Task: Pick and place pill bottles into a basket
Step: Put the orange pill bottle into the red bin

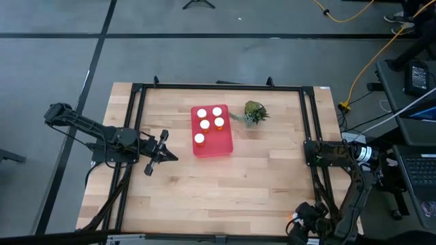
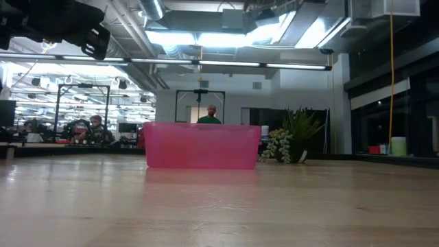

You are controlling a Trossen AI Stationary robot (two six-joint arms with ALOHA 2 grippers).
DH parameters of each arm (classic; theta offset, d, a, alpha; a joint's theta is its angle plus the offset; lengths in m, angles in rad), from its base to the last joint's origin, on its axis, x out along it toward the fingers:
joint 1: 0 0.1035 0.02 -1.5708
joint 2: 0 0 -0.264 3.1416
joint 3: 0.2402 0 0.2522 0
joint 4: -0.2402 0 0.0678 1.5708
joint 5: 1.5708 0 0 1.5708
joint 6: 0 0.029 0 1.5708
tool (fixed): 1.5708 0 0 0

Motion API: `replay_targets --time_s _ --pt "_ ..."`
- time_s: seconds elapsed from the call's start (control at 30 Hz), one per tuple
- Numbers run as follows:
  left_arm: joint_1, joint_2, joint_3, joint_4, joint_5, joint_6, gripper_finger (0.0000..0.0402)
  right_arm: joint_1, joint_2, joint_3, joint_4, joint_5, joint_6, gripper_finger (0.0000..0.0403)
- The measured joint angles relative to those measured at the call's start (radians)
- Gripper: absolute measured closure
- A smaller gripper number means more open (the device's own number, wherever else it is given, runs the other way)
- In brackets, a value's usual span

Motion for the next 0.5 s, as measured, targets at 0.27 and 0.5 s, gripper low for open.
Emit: replay_targets --time_s 0.27,0.5 --pt "0.000 0.000 0.000 -0.016 0.000 0.000 0.0397 0.000 0.000 0.000 0.001 0.001 -0.001 0.0184" --pt "0.000 0.000 0.000 -0.017 0.000 0.000 0.0394 0.000 0.000 0.000 0.001 0.003 -0.001 0.0189"
